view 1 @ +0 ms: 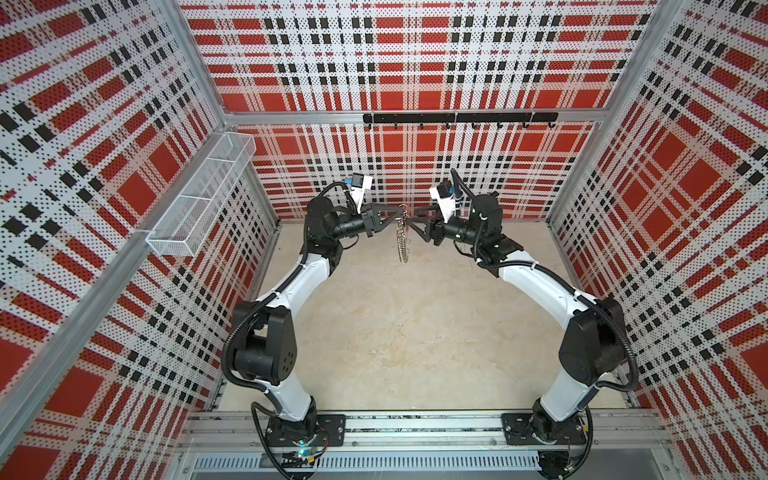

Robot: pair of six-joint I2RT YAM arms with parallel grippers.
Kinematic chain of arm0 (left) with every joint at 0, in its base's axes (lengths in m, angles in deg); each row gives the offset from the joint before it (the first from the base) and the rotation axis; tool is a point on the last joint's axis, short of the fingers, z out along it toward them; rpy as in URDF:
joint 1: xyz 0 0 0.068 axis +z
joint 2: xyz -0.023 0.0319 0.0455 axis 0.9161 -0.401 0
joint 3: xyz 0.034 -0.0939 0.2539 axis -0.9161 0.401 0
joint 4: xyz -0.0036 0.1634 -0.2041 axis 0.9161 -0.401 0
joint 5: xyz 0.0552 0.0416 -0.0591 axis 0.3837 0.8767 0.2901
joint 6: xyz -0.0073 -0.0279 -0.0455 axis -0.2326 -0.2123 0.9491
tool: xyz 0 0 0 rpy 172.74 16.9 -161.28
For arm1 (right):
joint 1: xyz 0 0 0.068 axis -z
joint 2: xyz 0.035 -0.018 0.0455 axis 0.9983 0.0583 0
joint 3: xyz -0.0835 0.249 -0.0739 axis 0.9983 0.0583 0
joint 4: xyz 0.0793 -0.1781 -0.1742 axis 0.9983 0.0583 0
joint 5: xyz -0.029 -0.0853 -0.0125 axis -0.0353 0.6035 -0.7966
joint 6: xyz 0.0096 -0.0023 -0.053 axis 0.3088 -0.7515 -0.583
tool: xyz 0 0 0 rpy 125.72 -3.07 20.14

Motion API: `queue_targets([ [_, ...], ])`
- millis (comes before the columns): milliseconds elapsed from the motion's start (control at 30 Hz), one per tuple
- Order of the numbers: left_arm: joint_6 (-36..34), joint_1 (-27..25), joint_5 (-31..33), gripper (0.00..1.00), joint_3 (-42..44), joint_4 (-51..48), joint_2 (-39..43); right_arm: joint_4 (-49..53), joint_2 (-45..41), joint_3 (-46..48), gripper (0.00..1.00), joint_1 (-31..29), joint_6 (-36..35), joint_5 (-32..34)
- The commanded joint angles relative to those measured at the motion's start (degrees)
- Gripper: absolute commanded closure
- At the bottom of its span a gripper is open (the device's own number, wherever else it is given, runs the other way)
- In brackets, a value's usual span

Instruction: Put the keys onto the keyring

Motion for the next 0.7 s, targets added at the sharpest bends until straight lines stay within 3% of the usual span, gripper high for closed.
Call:
queue_targets([
  [0,0.95,0.12,-0.81,1.00,0.37,3.14,-0.01,-0.78,1.22,-2.10,0.46,-0.78,-2.14,-0.11],
  [367,4.54,-0.12,-0.98,1.00,0.13,7.42,-0.87,-1.89,0.05,-1.04,0.49,-1.27,-1.84,-0.02],
  [500,12.12,-0.40,-0.76,1.00,1.51,17.52,-1.78,-1.39,1.58,-3.31,0.63,-1.33,-1.20,-0.66],
  [667,27.88,-0.22,0.20,1.00,2.96,38.32,-4.74,-1.35,2.18,-4.29,0.79,-1.98,-0.57,-1.21],
])
